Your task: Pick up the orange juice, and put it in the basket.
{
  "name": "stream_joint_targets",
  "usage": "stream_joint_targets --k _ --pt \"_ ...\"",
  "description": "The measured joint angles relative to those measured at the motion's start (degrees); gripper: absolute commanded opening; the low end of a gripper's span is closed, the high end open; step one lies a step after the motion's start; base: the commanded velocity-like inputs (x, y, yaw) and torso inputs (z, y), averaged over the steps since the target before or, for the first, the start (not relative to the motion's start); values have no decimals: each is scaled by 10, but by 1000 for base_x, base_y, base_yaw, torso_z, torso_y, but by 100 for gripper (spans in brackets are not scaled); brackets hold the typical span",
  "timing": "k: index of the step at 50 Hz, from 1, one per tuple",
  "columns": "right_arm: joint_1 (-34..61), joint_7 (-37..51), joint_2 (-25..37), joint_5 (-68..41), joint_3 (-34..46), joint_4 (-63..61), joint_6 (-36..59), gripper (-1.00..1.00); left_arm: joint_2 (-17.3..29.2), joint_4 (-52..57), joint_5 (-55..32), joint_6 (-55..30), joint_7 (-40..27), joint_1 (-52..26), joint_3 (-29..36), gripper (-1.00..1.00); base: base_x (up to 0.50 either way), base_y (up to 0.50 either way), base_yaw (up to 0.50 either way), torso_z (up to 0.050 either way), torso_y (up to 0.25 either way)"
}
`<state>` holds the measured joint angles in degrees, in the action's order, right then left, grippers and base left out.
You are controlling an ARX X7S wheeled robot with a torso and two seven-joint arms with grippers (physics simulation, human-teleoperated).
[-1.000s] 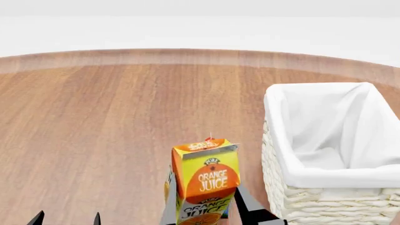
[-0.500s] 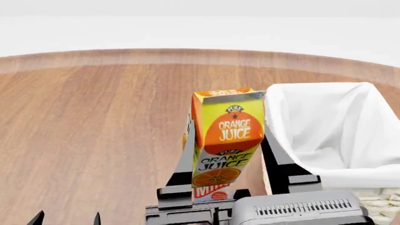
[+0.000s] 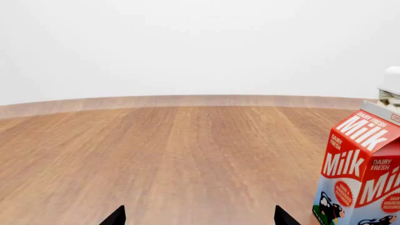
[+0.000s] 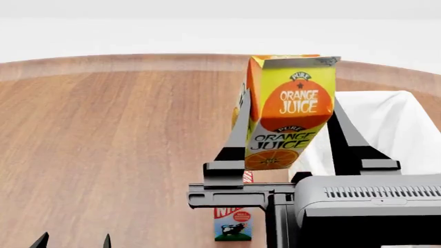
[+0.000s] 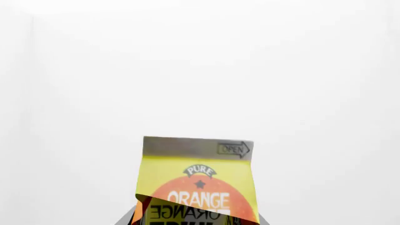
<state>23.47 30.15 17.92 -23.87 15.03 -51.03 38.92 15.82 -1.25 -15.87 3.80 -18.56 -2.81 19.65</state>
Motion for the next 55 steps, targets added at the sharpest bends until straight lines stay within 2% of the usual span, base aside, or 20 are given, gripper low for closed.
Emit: stream_joint_targets --k 16,32,55 --pt "30 4 14 -17 -43 13 15 -100 2 0 -2 1 -2 -1 3 100 0 0 0 0 1" --pt "71 -4 23 -29 -78 78 18 -100 4 -1 -4 2 -4 -1 5 100 0 0 0 0 1" --pt "126 -15 31 15 -57 221 -12 -100 6 -1 -6 3 -7 -2 9 100 0 0 0 0 0"
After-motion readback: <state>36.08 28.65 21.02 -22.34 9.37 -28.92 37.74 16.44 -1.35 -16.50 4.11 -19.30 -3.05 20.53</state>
